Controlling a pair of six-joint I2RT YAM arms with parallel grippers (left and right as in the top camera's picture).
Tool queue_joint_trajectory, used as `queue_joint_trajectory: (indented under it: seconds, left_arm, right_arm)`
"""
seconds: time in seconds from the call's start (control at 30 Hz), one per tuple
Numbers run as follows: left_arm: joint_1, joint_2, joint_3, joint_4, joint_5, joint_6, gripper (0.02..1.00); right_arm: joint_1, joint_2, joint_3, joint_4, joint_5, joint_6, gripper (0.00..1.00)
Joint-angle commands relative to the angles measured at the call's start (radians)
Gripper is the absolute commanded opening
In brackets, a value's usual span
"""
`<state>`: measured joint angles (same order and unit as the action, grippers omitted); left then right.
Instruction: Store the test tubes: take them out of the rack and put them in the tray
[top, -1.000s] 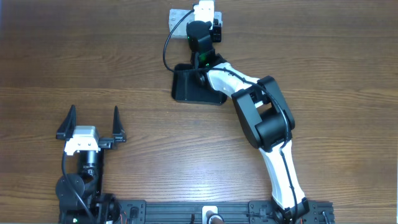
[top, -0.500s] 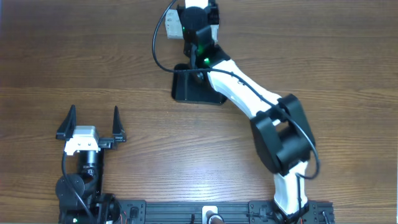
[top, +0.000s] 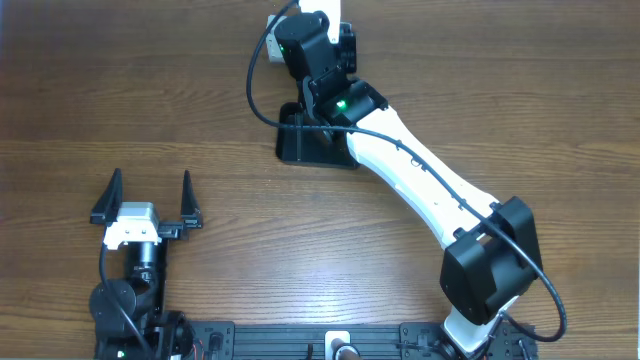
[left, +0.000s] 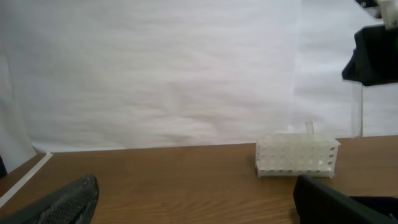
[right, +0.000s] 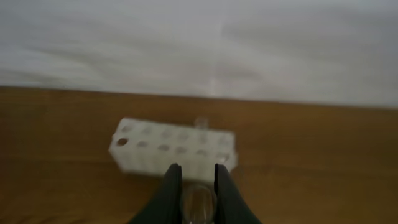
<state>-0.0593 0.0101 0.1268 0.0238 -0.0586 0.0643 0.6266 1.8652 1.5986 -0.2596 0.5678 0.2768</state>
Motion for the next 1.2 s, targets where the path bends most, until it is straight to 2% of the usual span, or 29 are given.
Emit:
queue_joint_trajectory:
  seconds: [0.03,0.13,0.27,0.4,0.8,1.2]
  left_arm:
    - [0.005,-0.007,-0.003,0.004,0.011,0.014,1.0]
    - [0.005,-0.007,-0.003,0.004,0.011,0.014,1.0]
    - [0.005,-0.007,-0.003,0.004,0.011,0.014,1.0]
    - [0.005,-0.007,-0.003,0.004,0.011,0.014,1.0]
    - [0.005,-0.007,-0.003,0.004,0.011,0.014,1.0]
    - [0.005,-0.007,-0.003,0.004,0.011,0.014,1.0]
  right_arm:
    - [-0.019,-0.011,-0.05,-0.016,-0.147,0.241,0.009]
    - [-0.026,-0.008,-0.095,-0.014,-0.194,0.306,0.009]
    - [-0.031,-0.004,-0.147,-0.014,-0.21,0.353,0.012]
    - [-0.031,0.003,-0.19,-0.014,-0.245,0.362,0.012]
    - [-0.039,0.121,-0.208,-0.013,-0.283,0.382,0.012]
    - [-0.051,0.166,-0.208,-0.01,-0.29,0.399,0.016]
